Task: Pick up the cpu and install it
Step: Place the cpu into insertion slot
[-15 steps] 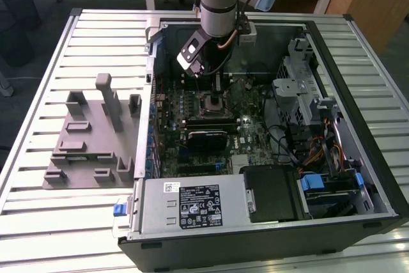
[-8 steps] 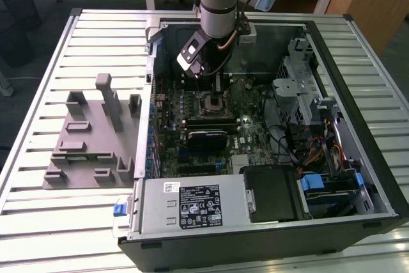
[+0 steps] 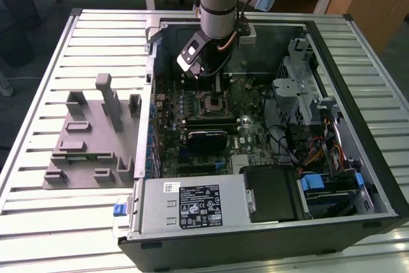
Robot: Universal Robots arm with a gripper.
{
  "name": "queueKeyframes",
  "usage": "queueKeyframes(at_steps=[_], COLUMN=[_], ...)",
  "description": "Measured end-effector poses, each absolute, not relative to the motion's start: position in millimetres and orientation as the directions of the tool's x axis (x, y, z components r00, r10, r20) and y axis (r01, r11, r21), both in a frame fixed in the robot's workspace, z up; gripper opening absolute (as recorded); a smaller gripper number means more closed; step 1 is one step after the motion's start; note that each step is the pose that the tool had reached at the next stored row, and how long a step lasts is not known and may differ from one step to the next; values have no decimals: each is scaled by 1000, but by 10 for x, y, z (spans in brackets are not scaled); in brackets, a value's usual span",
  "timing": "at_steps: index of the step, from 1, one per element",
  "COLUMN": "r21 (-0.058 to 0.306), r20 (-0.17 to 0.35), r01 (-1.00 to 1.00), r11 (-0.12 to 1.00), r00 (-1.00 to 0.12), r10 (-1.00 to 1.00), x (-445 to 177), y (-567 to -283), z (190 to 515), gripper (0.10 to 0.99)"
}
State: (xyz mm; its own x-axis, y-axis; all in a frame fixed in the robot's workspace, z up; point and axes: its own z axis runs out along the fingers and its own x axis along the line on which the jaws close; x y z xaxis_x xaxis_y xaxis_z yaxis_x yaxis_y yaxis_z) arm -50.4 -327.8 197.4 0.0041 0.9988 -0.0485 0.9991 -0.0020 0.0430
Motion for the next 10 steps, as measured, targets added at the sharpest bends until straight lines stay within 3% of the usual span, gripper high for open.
queueKeyframes(at_steps=[10], r21=[44], r20=[-47], r01=[999], r11=[-2], r00=[4], r10=[999], x=[-503], y=[-3277], z=[2102], gripper=[106])
